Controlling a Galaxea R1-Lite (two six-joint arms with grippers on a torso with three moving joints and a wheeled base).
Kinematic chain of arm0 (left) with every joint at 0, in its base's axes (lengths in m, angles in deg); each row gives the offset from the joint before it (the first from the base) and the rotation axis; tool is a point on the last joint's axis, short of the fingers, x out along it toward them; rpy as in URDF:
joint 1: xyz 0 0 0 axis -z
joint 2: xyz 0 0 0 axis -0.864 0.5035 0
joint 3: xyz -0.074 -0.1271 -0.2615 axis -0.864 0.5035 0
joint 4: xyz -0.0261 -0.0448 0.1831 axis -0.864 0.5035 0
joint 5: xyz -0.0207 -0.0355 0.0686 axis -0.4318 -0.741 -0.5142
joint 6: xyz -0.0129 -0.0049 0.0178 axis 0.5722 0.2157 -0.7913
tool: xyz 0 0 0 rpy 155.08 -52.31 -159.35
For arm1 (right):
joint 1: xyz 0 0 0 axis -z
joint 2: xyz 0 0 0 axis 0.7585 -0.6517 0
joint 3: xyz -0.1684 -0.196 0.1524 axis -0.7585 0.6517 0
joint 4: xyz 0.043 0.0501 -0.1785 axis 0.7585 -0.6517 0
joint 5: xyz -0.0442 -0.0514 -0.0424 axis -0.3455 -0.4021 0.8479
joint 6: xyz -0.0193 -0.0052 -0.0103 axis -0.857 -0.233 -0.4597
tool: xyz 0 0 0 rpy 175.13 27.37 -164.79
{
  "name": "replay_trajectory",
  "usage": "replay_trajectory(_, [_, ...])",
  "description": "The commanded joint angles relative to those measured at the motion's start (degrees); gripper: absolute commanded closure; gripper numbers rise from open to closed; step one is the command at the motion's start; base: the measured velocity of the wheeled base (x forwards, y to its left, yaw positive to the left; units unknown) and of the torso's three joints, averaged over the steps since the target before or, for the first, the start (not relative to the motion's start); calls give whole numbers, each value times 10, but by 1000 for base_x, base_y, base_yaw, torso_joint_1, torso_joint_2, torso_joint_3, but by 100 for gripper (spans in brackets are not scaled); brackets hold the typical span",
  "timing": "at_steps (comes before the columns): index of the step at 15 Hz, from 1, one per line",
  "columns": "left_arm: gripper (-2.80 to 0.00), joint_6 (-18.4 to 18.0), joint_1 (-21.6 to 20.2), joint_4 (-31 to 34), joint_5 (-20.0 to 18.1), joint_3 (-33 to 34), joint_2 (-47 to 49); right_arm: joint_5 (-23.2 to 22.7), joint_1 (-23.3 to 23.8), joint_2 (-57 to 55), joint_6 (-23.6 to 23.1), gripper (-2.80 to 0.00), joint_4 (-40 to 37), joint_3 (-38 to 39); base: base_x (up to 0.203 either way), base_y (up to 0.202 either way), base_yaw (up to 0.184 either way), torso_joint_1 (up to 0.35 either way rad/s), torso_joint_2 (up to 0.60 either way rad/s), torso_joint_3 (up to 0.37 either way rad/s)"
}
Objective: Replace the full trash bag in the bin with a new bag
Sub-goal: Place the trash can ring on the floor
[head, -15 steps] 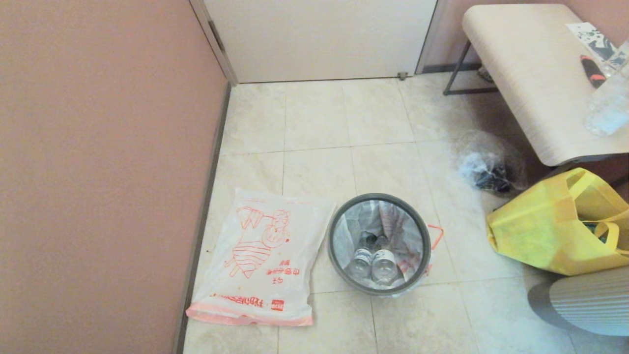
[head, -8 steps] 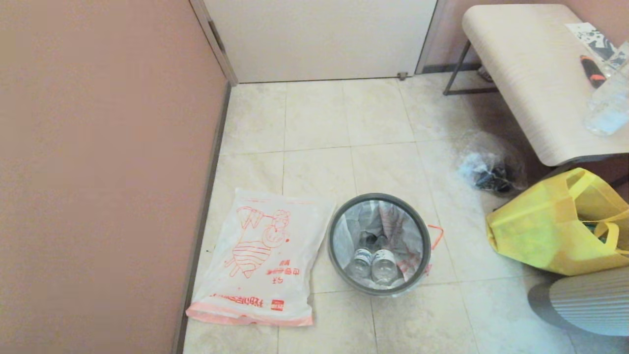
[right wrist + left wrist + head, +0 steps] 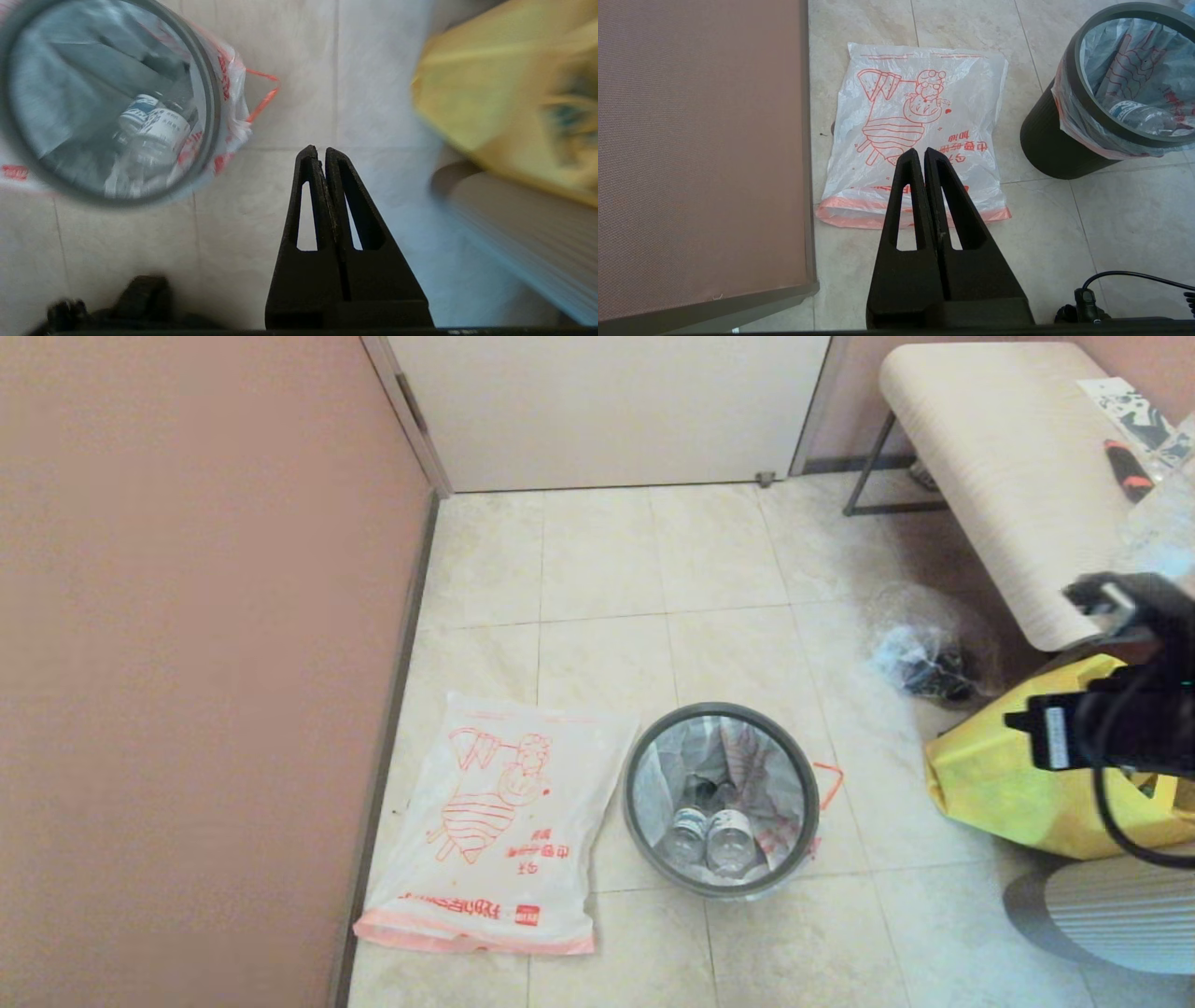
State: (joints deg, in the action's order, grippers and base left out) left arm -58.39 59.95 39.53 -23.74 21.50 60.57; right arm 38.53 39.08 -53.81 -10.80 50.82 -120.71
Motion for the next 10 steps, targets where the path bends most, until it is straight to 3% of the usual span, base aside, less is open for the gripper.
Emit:
replay_trajectory(1, [0,0,0,0,0,0,1,28,-39,-181,24,0,-3,-78,0,0,0,0,0,0])
replay_trajectory(5, [0,0,0,0,0,0,1,51,-75,-325,45,0,-5,-183,0,0,0,0,0,0])
replay_trajectory(10, [0,0,0,0,0,0,1,54,-104,-399,54,0,1,-224,0,0,0,0,0,0])
